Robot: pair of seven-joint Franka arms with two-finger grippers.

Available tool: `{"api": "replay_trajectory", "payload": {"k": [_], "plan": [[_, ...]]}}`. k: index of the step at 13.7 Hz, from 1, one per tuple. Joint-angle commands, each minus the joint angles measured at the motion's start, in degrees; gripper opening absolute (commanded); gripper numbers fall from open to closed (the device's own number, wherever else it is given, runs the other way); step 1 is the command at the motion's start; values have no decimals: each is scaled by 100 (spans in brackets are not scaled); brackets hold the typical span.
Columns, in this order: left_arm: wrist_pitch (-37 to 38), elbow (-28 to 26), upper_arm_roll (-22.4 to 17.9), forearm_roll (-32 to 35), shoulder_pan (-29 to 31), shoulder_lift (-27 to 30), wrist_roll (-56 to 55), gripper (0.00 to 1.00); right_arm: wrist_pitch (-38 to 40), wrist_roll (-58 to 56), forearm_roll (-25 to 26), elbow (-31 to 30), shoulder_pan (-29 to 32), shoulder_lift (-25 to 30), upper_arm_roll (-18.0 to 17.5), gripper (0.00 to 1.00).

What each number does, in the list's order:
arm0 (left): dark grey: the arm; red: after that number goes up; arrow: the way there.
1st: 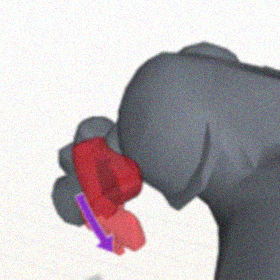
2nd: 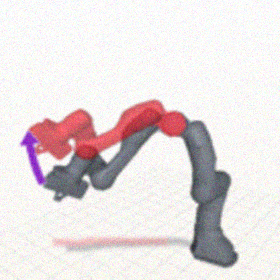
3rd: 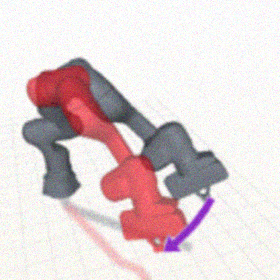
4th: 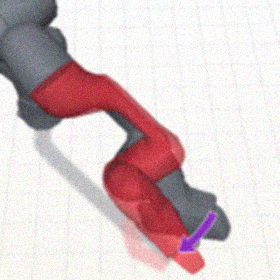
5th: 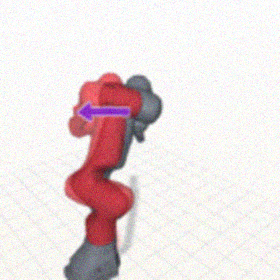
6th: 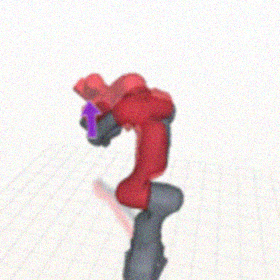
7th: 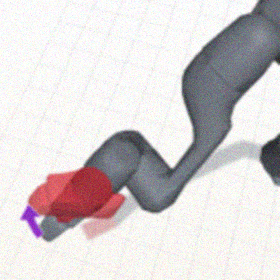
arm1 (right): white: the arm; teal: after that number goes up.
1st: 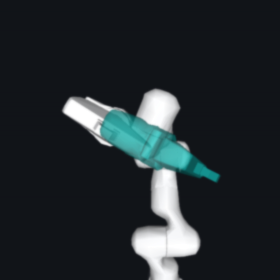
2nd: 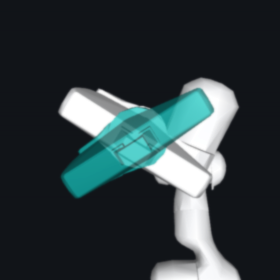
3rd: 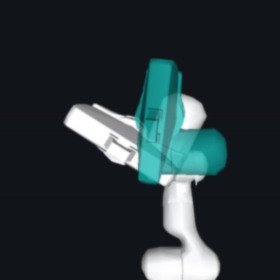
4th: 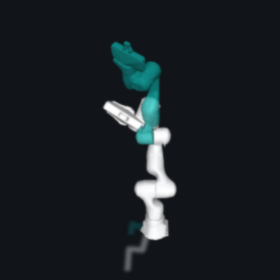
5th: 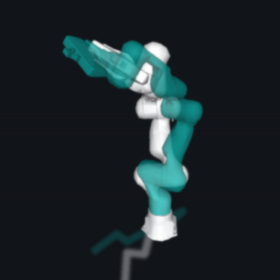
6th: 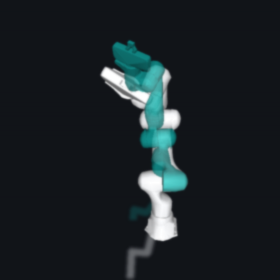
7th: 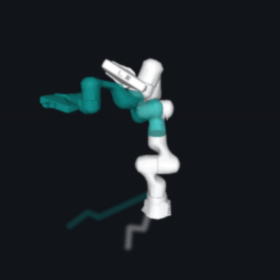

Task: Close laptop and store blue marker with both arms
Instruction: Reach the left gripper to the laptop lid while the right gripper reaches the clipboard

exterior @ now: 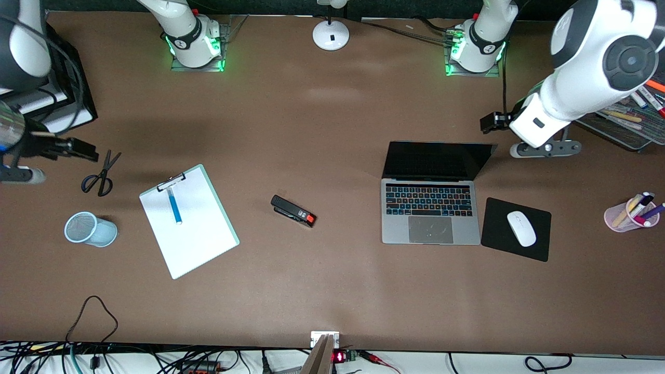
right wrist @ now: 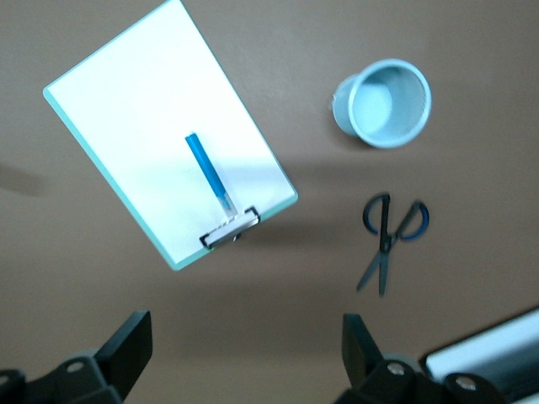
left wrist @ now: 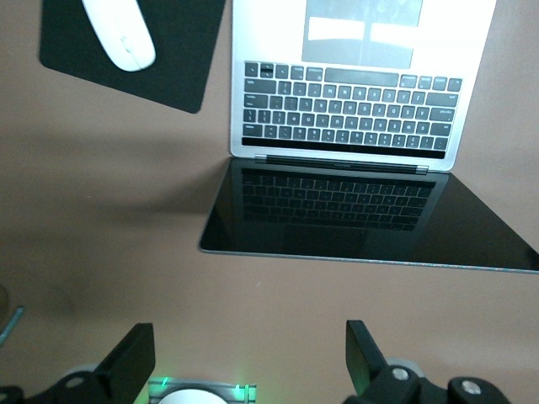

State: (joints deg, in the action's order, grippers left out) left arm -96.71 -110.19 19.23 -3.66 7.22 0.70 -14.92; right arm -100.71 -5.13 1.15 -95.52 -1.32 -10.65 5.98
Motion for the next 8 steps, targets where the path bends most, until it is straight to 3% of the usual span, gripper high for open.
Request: {"api": "replay_trajectory", "payload": {"k": [1, 8], "plan": [[-655, -862, 379, -144, 69, 510, -63, 100, -369, -287, 60, 174, -44, -568, -44, 100], [-1560, -1706, 723, -144, 52, 528, -134, 100, -976, -190, -1, 174, -325, -1492, -70, 100]]}}
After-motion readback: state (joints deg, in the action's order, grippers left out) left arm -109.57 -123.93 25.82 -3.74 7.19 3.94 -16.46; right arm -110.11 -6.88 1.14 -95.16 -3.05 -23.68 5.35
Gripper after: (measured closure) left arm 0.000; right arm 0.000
